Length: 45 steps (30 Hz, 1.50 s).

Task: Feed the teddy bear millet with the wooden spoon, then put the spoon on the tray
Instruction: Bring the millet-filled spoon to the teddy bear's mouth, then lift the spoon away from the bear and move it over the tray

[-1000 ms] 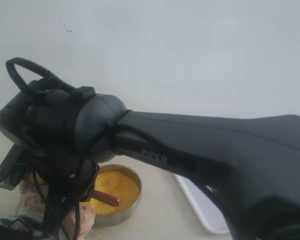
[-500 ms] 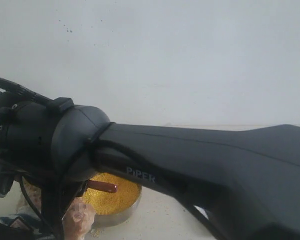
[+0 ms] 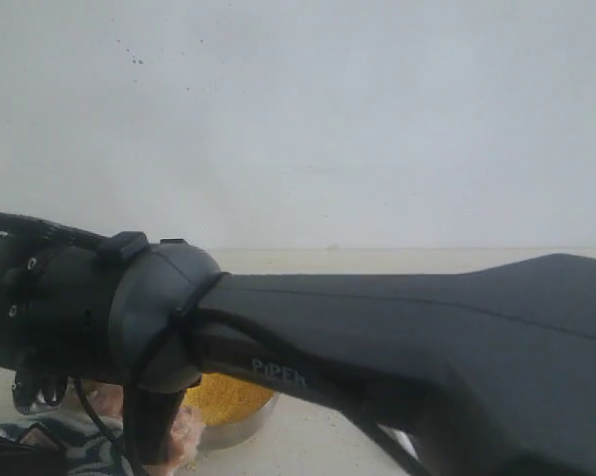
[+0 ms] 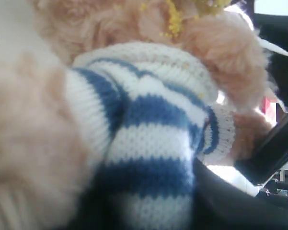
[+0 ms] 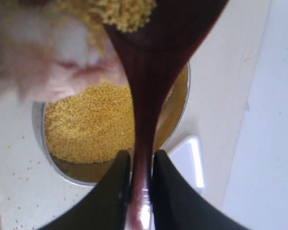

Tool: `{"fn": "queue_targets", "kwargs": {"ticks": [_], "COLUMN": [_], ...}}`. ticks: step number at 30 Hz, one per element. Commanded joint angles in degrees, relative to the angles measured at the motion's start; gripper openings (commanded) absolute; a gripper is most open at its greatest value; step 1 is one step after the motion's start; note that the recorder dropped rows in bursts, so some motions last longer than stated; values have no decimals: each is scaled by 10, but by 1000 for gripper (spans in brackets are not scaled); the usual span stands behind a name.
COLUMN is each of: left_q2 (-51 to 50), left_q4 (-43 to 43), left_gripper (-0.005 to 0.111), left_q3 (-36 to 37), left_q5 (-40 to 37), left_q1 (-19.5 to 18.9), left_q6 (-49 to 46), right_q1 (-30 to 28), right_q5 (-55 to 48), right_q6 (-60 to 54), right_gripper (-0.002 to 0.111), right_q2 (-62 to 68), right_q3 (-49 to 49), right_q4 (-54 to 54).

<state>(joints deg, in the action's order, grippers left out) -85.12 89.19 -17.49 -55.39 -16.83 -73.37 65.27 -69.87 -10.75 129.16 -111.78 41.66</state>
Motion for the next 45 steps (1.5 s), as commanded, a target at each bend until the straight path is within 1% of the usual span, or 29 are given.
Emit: {"fn": "queue_targets", "kwargs": {"ticks": [1, 4, 8, 12, 18, 26, 34, 39, 45], "left_q2": [1, 1, 1, 1, 1, 1, 1, 1, 1], "left_q4": [15, 18, 18, 20, 23, 23, 29, 29, 61], "left_gripper": [4, 4, 4, 4, 4, 4, 4, 4, 4], "left_q3": [-5, -5, -5, -5, -5, -5, -5, -5, -5], "left_q5": [-18, -17, -16, -33, -34, -34, -48, -43, -43], "left_q1": [1, 1, 1, 1, 1, 1, 1, 1, -2], "left_q6": [-10, -12, -13, -13, -13, -13, -13, -13, -17], "right_q1": [0, 0, 1, 22, 40, 41, 41, 37, 20], "right_q5": [-1, -1, -1, -1, -1, -1, -1, -1, 5], "right_q6": [69, 107, 123, 128, 172, 192, 187, 187, 168], "right_gripper": [0, 0, 0, 0, 0, 0, 0, 0, 0], "right_q2": [-5, -5, -8, -8, -7, -7, -10, -27, -32], "right_q3": [37, 38, 38, 38, 38, 38, 38, 38, 38], "right_q4": [59, 63, 64, 72, 142, 183, 180, 176, 161]}}
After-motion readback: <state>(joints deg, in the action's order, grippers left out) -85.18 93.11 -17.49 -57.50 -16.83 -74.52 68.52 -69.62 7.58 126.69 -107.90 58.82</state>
